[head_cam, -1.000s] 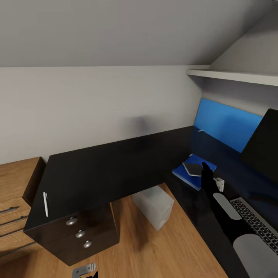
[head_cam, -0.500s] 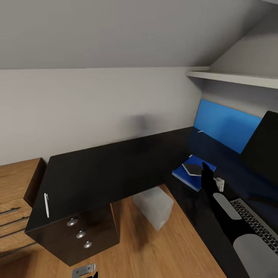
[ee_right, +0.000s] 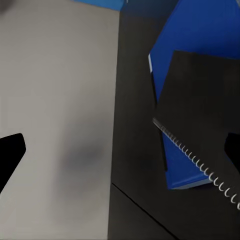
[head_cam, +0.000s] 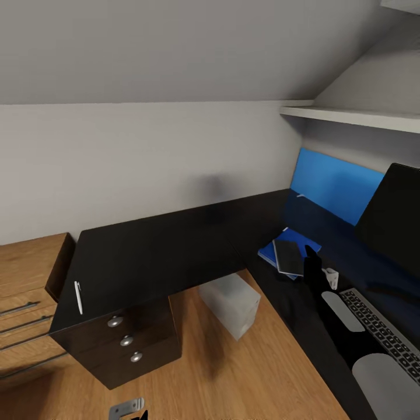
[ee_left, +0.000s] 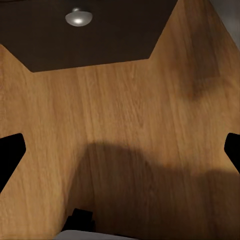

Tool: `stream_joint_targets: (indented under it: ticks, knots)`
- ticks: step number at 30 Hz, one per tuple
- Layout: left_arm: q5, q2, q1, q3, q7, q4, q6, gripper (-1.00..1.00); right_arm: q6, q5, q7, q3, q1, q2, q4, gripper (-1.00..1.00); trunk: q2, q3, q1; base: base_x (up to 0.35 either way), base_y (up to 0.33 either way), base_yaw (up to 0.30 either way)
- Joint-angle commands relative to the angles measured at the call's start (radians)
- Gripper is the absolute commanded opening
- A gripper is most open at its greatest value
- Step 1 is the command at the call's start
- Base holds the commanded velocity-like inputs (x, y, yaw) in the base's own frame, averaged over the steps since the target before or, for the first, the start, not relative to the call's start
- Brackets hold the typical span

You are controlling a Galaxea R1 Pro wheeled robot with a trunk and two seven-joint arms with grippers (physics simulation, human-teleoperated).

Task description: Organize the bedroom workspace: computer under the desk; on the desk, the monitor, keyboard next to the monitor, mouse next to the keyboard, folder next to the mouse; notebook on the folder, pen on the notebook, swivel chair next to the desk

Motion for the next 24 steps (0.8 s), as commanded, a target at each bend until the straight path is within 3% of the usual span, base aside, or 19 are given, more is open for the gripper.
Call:
stream_joint_targets:
  ticks: [1, 12, 15, 16, 19, 21, 24]
  knots:
    - [0.006, 0.001, -0.001, -0.004, 0.009, -0.002, 0.003, 1.0, -0.008, -0.011, 0.005, 0.006, -0.001, -0.001, 0.0, 1.0, -0.001, -0.001, 0.0, -0.012, 0.0, 0.0]
    - [0.006, 0.001, -0.001, -0.004, 0.013, -0.002, 0.003, 1.0, -0.005, 0.002, 0.007, 0.011, -0.001, -0.003, -0.001, 1.0, -0.001, -0.001, 0.0, -0.002, 0.0, 0.0]
    - [0.006, 0.001, -0.001, -0.004, 0.014, -0.002, 0.003, 1.0, -0.003, 0.069, 0.008, 0.018, -0.001, -0.003, -0.005, 1.0, 0.006, 0.002, -0.004, 0.0, 0.0, 0.0]
    - [0.006, 0.001, -0.001, -0.004, 0.015, -0.002, 0.003, 1.0, -0.001, 0.117, 0.007, 0.033, -0.001, -0.003, -0.007, 1.0, 0.013, 0.005, -0.008, 0.0, 0.0, 0.0]
    - [0.006, 0.0, 0.0, -0.005, 0.017, -0.002, 0.003, 1.0, 0.007, 0.307, -0.007, 0.146, -0.001, 0.002, -0.023, 1.0, 0.034, 0.015, -0.019, 0.0, 0.0, 0.0]
    - [0.005, 0.0, 0.0, -0.006, 0.018, -0.002, 0.003, 1.0, 0.009, 0.349, -0.032, 0.178, -0.001, 0.007, -0.055, 1.0, 0.034, 0.015, -0.019, 0.0, 0.0, 0.0]
    - [0.005, 0.0, 0.0, -0.006, 0.018, -0.002, 0.002, 1.0, 0.011, 0.369, -0.102, 0.212, -0.001, 0.02, -0.086, 1.0, 0.034, 0.015, -0.019, 0.0, 0.0, 0.0]
